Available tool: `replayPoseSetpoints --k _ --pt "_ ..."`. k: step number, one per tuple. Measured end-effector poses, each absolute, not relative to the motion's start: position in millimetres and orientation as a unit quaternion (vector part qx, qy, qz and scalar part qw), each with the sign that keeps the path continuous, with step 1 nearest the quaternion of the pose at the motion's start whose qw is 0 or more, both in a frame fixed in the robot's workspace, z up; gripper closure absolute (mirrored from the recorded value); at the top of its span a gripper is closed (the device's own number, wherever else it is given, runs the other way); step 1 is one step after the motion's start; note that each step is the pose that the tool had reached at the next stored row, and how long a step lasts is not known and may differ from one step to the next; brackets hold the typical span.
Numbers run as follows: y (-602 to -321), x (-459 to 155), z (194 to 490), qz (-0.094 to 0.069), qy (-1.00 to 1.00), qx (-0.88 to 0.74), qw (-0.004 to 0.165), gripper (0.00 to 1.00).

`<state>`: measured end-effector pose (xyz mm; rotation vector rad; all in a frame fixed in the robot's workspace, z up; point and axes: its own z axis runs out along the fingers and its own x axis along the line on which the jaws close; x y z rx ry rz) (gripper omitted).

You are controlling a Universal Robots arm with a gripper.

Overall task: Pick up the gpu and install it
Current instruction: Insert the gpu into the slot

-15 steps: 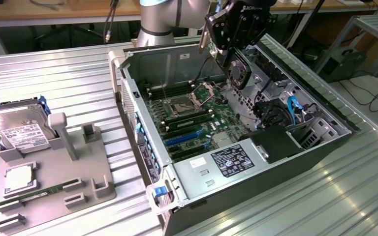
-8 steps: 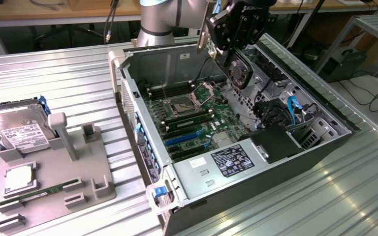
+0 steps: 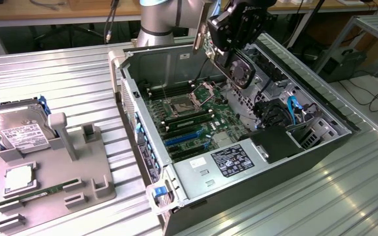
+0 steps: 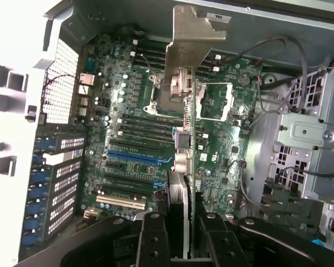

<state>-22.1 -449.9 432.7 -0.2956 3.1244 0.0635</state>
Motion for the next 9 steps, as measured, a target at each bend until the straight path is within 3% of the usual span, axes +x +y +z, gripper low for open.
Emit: replayPoseSetpoints --k 9 --pt "-449.9 -22.1 432.8 0.02 0.989 -0.146 0.0 0.73"
